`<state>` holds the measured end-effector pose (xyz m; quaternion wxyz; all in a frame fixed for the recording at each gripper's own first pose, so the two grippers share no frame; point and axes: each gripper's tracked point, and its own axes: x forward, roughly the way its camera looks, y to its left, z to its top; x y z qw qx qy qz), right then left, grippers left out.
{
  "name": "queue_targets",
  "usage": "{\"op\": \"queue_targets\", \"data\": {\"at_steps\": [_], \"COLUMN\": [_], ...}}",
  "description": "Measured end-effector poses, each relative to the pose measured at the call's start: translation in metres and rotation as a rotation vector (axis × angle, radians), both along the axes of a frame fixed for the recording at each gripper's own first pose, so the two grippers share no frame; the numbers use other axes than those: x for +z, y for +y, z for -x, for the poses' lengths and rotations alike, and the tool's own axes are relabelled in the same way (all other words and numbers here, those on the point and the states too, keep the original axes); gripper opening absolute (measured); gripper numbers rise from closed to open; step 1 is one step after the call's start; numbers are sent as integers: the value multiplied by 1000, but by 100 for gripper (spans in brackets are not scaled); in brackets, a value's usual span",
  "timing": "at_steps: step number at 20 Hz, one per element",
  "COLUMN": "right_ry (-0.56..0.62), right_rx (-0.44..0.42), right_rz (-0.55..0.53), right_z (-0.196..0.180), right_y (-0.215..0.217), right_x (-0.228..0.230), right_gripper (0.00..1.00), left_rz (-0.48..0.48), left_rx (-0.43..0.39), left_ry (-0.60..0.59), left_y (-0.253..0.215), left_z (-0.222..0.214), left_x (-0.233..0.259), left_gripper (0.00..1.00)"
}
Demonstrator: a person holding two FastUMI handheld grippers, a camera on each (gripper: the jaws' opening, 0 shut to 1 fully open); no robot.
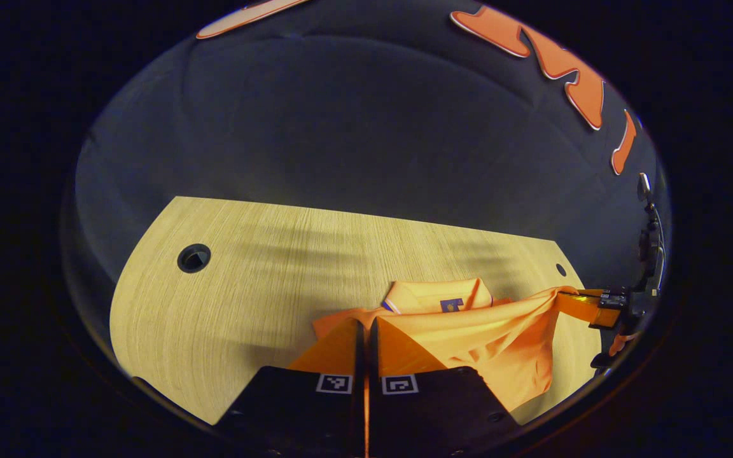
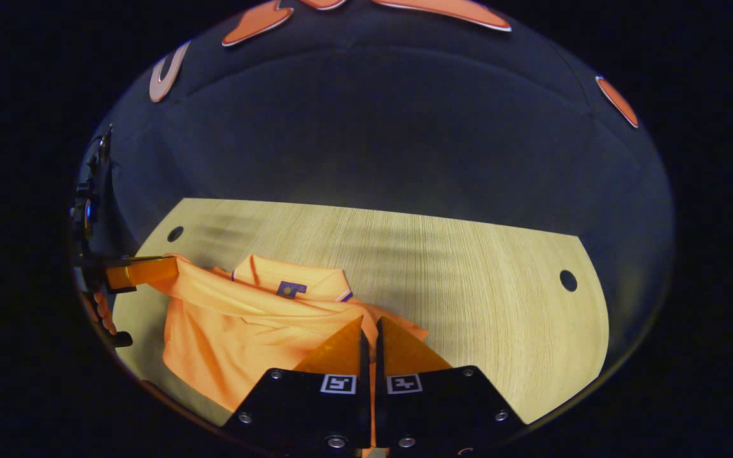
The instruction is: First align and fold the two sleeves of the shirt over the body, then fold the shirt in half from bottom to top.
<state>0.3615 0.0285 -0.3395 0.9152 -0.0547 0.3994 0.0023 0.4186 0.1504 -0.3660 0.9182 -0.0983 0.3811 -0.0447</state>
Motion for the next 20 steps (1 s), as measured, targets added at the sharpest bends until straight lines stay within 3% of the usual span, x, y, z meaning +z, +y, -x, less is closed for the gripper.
{"op": "queue_targets", "data": {"at_steps": [3,4,5,7,9,11,12,13,14,15,20], "right_ry": [39,38,15,-22,-38,-81,-98,-121,-138,-149,-259], "right_rx": [-35,-33,-30,-41,-50,-52,-46,-37,-32,-21,69], "right_rz": [23,29,27,4,-20,-29,-35,-40,-44,-51,-13], "right_z": [4,8,7,9,20,31,39,47,55,67,111], "right_y": [0,1,3,5,8,9,11,13,15,18,34], "right_x": [-12,-9,-2,11,24,42,49,58,65,72,111], "right_gripper": [7,12,40,65,87,98,93,98,93,98,98], "left_rz": [-58,-42,-26,-21,-25,-76,-94,-98,-90,-86,-102], "left_rx": [-9,-5,2,25,46,86,90,91,91,93,99], "left_ry": [135,125,101,55,30,9,-3,-20,-38,-59,-159], "left_y": [6,5,4,11,15,23,20,13,4,-1,-23], "left_z": [13,11,11,15,25,36,44,54,64,74,124], "left_x": [-23,-17,-9,10,30,49,57,65,72,76,126], "left_gripper": [17,34,55,97,96,99,99,99,99,99,99]}}
